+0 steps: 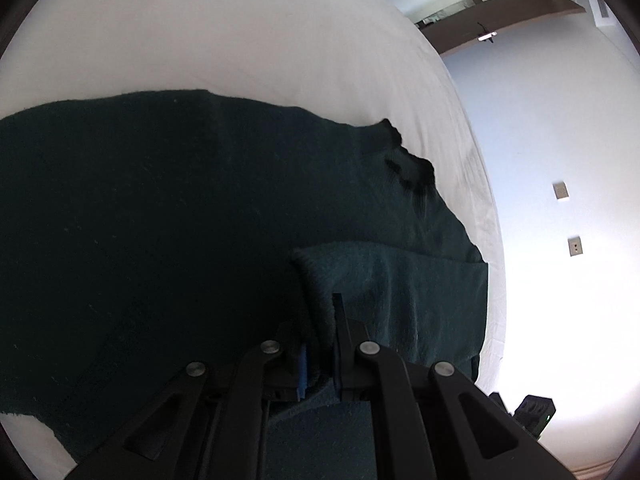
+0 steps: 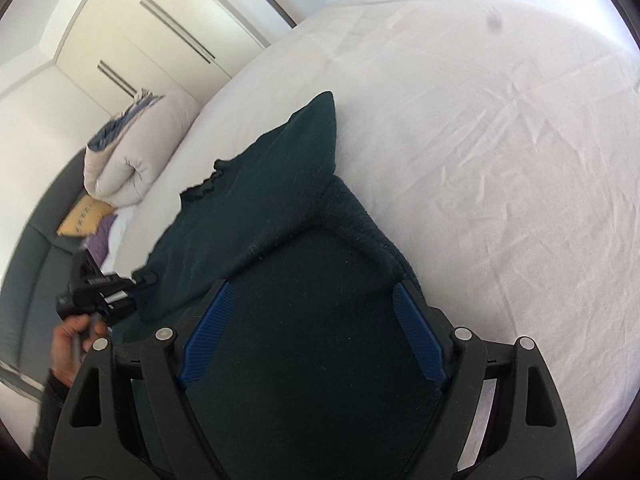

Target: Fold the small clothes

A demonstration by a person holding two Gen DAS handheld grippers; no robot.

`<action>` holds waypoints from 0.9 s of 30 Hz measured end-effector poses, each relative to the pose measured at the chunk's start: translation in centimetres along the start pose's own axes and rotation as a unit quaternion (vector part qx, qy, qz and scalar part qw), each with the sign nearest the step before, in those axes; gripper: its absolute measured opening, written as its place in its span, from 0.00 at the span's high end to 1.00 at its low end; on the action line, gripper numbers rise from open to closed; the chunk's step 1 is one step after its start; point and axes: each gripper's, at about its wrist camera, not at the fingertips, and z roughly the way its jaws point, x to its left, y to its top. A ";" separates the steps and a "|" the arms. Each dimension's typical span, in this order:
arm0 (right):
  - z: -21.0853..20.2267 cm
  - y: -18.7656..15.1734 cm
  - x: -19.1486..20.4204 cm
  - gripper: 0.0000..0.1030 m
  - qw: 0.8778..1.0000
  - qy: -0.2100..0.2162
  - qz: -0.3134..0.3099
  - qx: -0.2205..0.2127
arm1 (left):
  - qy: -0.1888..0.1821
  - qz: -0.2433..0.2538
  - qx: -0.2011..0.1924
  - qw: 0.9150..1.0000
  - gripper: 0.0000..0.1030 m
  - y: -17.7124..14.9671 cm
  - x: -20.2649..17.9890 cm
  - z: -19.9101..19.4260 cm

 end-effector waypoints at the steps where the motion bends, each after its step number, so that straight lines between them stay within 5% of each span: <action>1: -0.3 0.1 0.0 0.21 1.000 0.006 0.008 0.001 | -0.003 -0.001 0.000 1.000 0.93 -0.1 0.0 0.1; 5: 0.2 1.7 0.6 0.21 0.991 0.110 0.073 0.026 | -0.005 -0.002 0.000 1.000 0.93 -0.3 -0.2 0.8; 9: 3.4 3.9 1.0 0.21 0.976 0.164 0.134 0.054 | -0.009 -0.002 -0.001 1.000 0.93 -0.5 0.0 0.3; 12: 6.5 4.6 -0.4 0.21 0.960 0.160 0.213 0.081 | -0.017 -0.004 -0.002 1.000 0.92 -0.6 -0.3 0.4; 15: 7.0 5.4 -1.3 0.21 0.950 0.173 0.254 0.052 | -0.026 -0.010 -0.004 1.000 0.92 -0.7 -0.2 0.2; 27: 6.5 5.2 -4.1 0.33 0.932 0.199 0.301 -0.018 | -0.032 -0.015 -0.003 0.999 0.92 -0.8 -0.1 0.8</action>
